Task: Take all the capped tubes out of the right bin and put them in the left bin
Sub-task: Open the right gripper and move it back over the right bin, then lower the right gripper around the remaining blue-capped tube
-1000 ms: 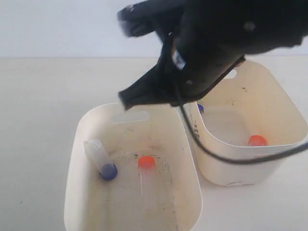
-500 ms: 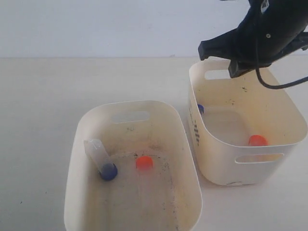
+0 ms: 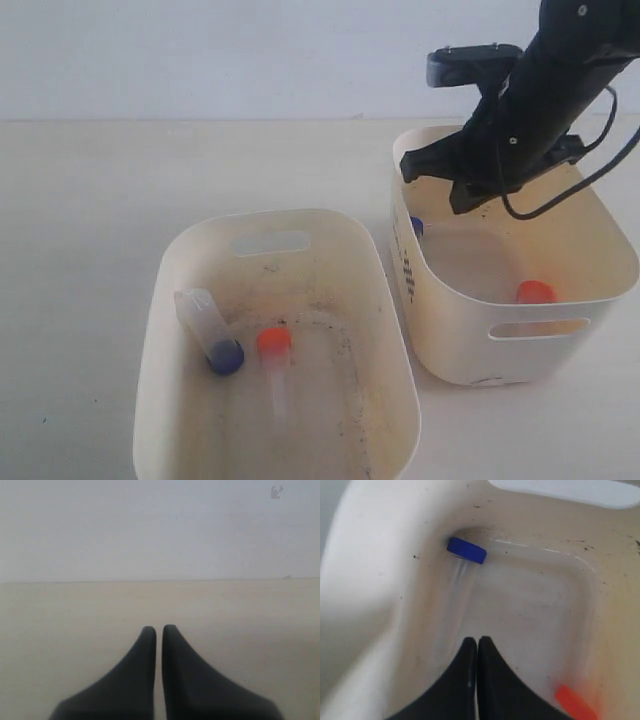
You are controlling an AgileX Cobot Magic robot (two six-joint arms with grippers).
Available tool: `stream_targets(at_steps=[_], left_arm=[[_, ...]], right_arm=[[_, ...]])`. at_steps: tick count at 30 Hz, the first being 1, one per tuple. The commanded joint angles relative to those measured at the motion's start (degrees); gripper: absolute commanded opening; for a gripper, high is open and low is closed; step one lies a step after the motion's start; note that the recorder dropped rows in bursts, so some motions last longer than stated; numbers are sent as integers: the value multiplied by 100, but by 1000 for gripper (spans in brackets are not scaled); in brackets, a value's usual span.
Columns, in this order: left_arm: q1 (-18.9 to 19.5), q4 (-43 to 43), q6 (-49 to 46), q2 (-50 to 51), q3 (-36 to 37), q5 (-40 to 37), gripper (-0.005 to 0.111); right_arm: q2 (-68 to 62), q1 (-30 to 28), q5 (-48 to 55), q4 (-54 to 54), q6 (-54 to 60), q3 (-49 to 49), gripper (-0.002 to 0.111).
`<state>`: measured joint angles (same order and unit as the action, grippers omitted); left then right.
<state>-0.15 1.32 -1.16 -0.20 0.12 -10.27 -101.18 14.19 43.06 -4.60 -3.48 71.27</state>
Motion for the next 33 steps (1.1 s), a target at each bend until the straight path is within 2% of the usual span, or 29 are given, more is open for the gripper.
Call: stream_targets(at_steps=[1,14,18,23,29,33], left_arm=[[-41,19,24,20,-12,42,4],[-41,19,24,20,-12,42,4],[-41,19,24,20,-12,42,4],[-41,19,24,20,-12,42,4],[-41,19,24,20,-12,42,4],[-41,19,24,20,-12,42,4]], right_arm=[[-264,-48,-292,-241,62,31,0],[-357,-58,-389,-847,280,31,0],[-357,-331,-196,-1242,619,31,0],[-357,-852,334,-2381,1730,31,0],[-357,-1139,467,-2418,1904,31,0],[-357,-1134,375,-2450,1913,-1,0]])
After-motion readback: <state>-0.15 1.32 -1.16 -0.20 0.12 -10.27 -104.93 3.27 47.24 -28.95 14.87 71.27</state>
